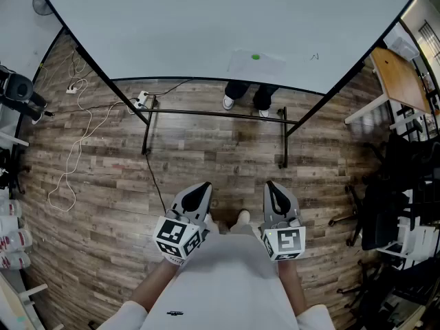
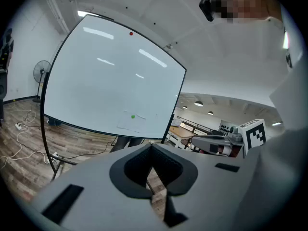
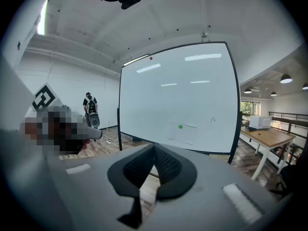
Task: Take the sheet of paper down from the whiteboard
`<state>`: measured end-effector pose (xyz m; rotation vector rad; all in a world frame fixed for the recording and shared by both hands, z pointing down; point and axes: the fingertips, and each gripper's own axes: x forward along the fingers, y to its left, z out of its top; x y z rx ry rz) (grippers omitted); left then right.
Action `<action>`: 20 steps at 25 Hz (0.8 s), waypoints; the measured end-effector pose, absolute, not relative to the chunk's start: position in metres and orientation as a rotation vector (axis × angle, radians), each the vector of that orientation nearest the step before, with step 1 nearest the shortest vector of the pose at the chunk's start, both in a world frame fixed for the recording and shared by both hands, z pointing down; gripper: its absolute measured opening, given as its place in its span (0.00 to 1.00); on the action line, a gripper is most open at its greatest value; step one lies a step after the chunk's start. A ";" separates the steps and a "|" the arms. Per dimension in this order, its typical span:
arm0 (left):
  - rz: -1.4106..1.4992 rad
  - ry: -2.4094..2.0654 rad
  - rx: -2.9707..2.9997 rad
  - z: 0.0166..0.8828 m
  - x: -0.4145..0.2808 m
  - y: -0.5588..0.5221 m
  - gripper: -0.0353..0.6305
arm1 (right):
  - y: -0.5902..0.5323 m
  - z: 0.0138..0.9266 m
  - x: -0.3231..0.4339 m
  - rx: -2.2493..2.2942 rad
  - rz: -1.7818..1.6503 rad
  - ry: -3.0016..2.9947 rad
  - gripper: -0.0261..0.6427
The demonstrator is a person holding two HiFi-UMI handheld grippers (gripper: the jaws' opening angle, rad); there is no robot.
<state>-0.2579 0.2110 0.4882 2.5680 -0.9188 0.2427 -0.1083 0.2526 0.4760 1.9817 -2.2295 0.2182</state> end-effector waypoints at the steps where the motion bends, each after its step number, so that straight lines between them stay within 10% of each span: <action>1: 0.233 -0.920 2.587 0.483 -0.253 0.216 0.06 | 0.256 0.472 -0.105 1.995 0.218 -2.236 0.06; 20: 0.153 -1.055 2.606 0.456 -0.164 0.246 0.06 | 0.282 0.453 -0.038 1.991 0.218 -2.417 0.06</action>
